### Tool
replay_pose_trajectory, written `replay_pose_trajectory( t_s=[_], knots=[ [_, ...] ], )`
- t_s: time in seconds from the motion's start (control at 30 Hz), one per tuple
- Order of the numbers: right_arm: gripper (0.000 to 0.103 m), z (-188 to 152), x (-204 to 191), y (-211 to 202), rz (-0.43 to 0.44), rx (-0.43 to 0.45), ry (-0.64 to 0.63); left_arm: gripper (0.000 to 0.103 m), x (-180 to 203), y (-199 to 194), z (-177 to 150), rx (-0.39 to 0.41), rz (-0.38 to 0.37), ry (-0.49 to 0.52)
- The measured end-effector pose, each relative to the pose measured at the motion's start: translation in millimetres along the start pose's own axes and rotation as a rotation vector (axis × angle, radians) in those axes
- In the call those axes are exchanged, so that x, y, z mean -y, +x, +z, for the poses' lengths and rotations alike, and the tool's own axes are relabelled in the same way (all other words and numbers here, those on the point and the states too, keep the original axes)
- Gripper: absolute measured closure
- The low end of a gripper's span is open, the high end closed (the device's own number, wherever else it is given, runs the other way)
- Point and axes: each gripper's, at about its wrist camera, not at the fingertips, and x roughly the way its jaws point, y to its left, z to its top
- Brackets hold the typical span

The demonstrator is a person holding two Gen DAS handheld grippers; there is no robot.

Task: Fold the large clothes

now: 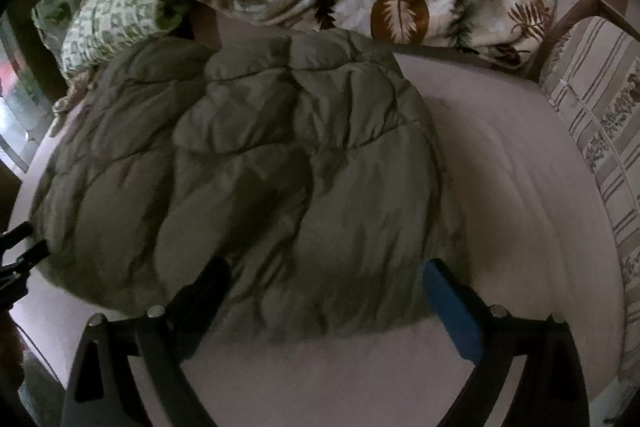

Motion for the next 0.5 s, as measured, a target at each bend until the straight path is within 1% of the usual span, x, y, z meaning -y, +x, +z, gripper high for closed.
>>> replay_pose_trajectory(
  t_s=[0.07, 0.17, 0.3, 0.37, 0.43, 0.5],
  knots=[
    [0.0, -8.3, -2.0, -8.1, 0.013, 0.015, 0.013, 0.005, 3.6, -9.2, -5.9, 0.021, 0.016, 0.009],
    [0.0, -25.3, -8.4, -24.3, 0.038, 0.043, 0.027, 0.005, 9.8, -22.9, -14.6, 0.056, 0.018, 0.034],
    [0.0, -46.2, -15.8, -43.1, 0.046, 0.065, 0.036, 0.005, 19.4, -43.5, -28.0, 0.112, 0.032, 0.061],
    [0.0, -56.3, -20.5, -52.8, 0.036, 0.079, 0.03, 0.005, 24.4, -52.9, -33.8, 0.138, 0.068, 0.073],
    [0.0, -65.9, -26.8, -62.9, 0.018, 0.101, 0.006, 0.005, 28.5, -61.5, -39.8, 0.161, 0.088, 0.082],
    [0.0, -75.9, -33.3, -74.0, 0.006, 0.12, -0.017, 0.005, 29.8, -69.6, -45.0, 0.174, 0.069, 0.081]
  ],
)
